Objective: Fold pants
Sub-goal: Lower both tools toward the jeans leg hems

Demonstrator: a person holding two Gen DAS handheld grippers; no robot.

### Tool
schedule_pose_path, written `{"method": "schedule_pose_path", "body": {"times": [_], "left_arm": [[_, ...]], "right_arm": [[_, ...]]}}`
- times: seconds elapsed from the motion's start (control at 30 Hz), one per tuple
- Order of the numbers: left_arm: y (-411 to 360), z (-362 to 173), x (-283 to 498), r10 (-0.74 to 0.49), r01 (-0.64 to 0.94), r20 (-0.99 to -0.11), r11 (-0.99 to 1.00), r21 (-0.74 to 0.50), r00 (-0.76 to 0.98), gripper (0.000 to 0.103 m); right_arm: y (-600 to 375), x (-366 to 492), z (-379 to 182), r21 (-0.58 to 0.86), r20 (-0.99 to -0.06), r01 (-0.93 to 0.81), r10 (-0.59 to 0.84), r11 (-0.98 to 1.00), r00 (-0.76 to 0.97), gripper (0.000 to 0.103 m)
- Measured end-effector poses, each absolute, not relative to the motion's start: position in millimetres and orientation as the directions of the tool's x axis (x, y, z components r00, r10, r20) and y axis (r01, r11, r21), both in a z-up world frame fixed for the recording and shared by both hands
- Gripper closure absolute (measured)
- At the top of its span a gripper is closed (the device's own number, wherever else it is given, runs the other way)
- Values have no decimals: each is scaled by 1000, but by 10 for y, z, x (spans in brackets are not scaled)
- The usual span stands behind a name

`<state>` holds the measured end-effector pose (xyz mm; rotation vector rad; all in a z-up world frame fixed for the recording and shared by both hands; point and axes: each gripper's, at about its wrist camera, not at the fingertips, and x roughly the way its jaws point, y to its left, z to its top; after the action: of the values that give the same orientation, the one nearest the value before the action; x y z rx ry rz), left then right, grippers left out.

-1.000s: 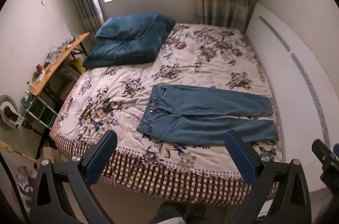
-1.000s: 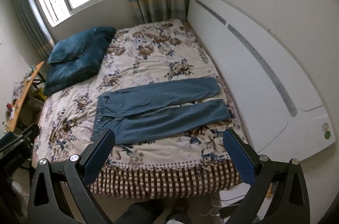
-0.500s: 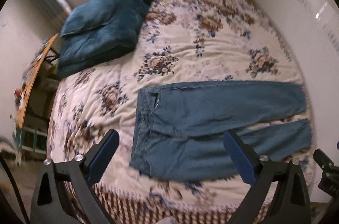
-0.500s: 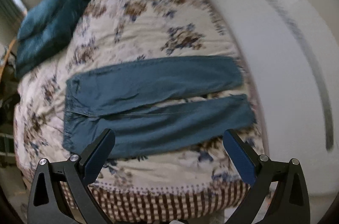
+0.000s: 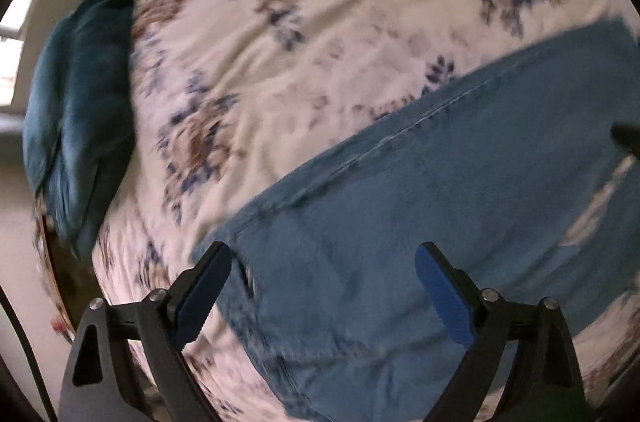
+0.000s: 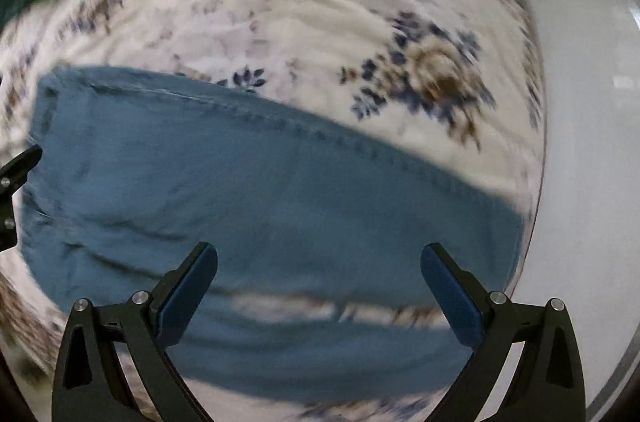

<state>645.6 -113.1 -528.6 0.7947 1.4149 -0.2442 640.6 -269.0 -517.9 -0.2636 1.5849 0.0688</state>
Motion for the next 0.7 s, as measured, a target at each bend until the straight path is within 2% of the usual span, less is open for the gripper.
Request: {"method": "schedule_pose_path", "body": {"times": [0.1, 0.27, 0.63, 0.67, 0.7], "left_arm": [[-1286, -5682, 6716, 318, 678, -933, 650, 344, 169, 9], [-1485, -6204, 7075, 318, 776, -941, 562, 286, 117, 9], [-1577, -6779, 7257, 308, 868, -945, 493, 62, -107, 10], [-1572, -6794, 7264, 295, 862, -946, 506, 35, -135, 18], [-1570, -6801, 7261, 281, 855, -946, 519, 8, -162, 27]], "right_arm": [[-2579, 6727, -5572, -147, -984, -353, -173, 924, -45, 0], [-2445, 7073, -6155, -84, -973, -510, -181, 856, -144, 0], [-2563, 7209, -6993, 16, -921, -617, -228, 787, -315, 1], [-2574, 7179, -7028, 27, -918, -618, -226, 785, -326, 4], [-2593, 7152, -7051, 46, -915, -618, -215, 785, -341, 12]]}}
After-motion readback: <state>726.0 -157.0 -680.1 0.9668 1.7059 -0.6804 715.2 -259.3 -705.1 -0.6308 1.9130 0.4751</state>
